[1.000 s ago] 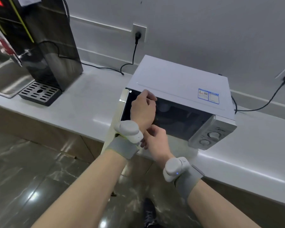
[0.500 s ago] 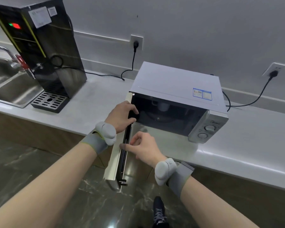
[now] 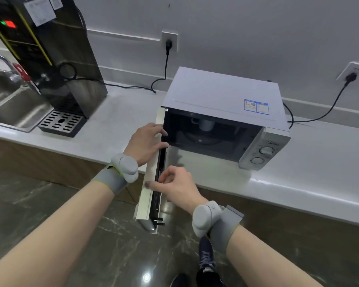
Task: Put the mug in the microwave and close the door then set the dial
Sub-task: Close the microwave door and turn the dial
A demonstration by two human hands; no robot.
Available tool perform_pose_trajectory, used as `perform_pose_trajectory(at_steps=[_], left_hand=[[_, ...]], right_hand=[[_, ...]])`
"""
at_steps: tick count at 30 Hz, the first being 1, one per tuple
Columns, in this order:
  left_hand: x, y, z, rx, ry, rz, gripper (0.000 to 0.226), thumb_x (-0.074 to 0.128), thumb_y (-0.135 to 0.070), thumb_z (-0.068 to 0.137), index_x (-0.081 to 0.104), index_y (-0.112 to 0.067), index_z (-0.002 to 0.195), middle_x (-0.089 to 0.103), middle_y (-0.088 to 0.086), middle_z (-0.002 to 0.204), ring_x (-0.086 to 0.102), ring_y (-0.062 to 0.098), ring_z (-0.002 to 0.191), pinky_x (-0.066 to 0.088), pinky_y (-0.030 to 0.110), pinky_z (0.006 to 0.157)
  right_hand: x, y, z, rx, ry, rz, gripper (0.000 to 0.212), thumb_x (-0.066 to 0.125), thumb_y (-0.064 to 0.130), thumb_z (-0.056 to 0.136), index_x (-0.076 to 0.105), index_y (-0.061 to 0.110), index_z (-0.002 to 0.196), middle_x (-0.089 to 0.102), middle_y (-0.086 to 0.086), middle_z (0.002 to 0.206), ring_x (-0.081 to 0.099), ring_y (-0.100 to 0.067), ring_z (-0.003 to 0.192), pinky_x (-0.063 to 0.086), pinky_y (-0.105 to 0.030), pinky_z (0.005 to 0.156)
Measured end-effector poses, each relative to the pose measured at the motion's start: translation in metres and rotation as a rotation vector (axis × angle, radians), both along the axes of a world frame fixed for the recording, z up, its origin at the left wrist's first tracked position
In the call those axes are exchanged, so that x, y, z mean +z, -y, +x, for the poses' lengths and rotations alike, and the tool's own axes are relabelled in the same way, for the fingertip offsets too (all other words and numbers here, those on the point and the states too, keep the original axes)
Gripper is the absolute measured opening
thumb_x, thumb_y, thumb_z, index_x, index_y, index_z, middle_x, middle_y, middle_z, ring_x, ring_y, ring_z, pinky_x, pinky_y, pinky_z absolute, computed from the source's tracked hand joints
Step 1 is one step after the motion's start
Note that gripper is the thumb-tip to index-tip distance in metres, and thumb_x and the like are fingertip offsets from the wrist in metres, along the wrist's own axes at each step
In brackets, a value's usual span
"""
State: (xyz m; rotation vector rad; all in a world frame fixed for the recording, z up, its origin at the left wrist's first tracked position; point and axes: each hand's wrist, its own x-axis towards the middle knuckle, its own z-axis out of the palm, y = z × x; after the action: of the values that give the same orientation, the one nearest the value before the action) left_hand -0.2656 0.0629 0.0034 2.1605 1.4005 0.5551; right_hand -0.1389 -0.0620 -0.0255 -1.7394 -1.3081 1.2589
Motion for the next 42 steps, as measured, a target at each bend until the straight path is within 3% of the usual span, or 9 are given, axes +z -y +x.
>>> perform_pose_trajectory(at_steps=[5,10,15,21,26,29,32,37,42], left_hand=[[-0.009,0.001,0.001,-0.031,-0.025,0.032,0.024,0.064,-0.035,0.097,0.067,-0.026,0.119,0.054,-0.008,0.149,0.051,0.019,0.138,0.041,0.039,0.110],[-0.017,0.010,0.015,-0.008,-0.121,0.120,0.035,0.054,-0.041,0.101,0.057,-0.028,0.134,0.049,-0.009,0.151,0.051,0.018,0.137,0.048,0.040,0.103],[-0.021,0.012,0.035,0.022,-0.238,0.209,0.046,0.047,-0.050,0.101,0.048,-0.030,0.143,0.048,-0.009,0.153,0.052,0.018,0.136,0.054,0.039,0.094],[-0.022,0.013,0.055,0.030,-0.358,0.279,0.052,0.042,-0.056,0.101,0.045,-0.031,0.147,0.047,-0.005,0.153,0.052,0.019,0.136,0.058,0.039,0.084],[-0.028,0.015,0.078,-0.048,-0.376,0.302,0.058,0.028,-0.049,0.105,0.030,-0.021,0.155,0.035,0.006,0.154,0.036,0.026,0.139,0.051,0.042,0.105],[-0.032,0.013,0.089,-0.131,-0.462,0.390,0.051,0.046,-0.030,0.102,0.039,-0.014,0.149,0.027,0.011,0.157,0.029,0.035,0.141,0.043,0.051,0.113],[-0.025,0.008,0.099,-0.178,-0.403,0.530,0.047,0.068,-0.011,0.088,0.051,-0.007,0.132,0.014,0.004,0.151,0.032,0.038,0.132,0.051,0.058,0.102],[-0.023,-0.004,0.116,-0.290,-0.531,0.292,0.063,0.010,-0.046,0.099,0.031,-0.021,0.153,0.007,0.010,0.168,0.004,0.035,0.157,0.013,0.053,0.127],[-0.016,-0.005,0.146,-0.341,-0.392,0.208,0.071,0.035,-0.058,0.102,0.009,-0.031,0.162,-0.003,0.001,0.171,-0.005,0.023,0.160,0.000,0.047,0.131]], right_hand=[[-0.003,0.000,0.021,0.023,-0.096,-0.082,0.052,0.092,0.052,0.065,0.070,0.013,0.090,0.062,0.003,0.067,0.055,-0.005,0.043,0.047,-0.015,0.044],[-0.001,-0.003,0.050,0.054,-0.125,-0.143,0.053,0.095,0.045,0.067,0.072,0.007,0.097,0.068,-0.002,0.074,0.061,-0.012,0.055,0.043,-0.018,0.042],[0.001,-0.007,0.086,0.047,-0.103,-0.126,0.044,0.097,0.043,0.059,0.075,0.016,0.085,0.070,0.005,0.066,0.062,-0.009,0.059,0.046,-0.020,0.044],[0.004,-0.010,0.134,0.011,-0.008,-0.019,0.040,0.099,0.044,0.054,0.077,0.021,0.078,0.079,-0.001,0.077,0.068,-0.004,0.066,0.055,-0.021,0.063],[0.010,-0.016,0.172,-0.043,0.109,0.077,0.040,0.100,0.047,0.052,0.075,0.023,0.071,0.075,0.010,0.067,0.062,0.006,0.057,0.048,-0.009,0.055],[0.012,-0.018,0.189,-0.088,0.173,0.122,0.041,0.099,0.050,0.053,0.073,0.025,0.073,0.075,0.008,0.071,0.057,0.008,0.054,0.042,-0.006,0.052],[0.015,-0.020,0.199,-0.098,0.249,0.181,0.040,0.096,0.051,0.053,0.073,0.028,0.076,0.071,0.011,0.072,0.056,0.011,0.057,0.041,-0.004,0.055],[0.019,-0.023,0.214,-0.102,0.401,0.285,0.041,0.092,0.052,0.057,0.068,0.032,0.084,0.064,0.015,0.082,0.055,0.005,0.074,0.038,-0.010,0.061],[0.020,-0.028,0.228,-0.132,0.613,0.393,0.052,0.087,0.054,0.061,0.066,0.034,0.103,0.051,0.012,0.109,0.048,-0.009,0.105,0.044,-0.026,0.083]])
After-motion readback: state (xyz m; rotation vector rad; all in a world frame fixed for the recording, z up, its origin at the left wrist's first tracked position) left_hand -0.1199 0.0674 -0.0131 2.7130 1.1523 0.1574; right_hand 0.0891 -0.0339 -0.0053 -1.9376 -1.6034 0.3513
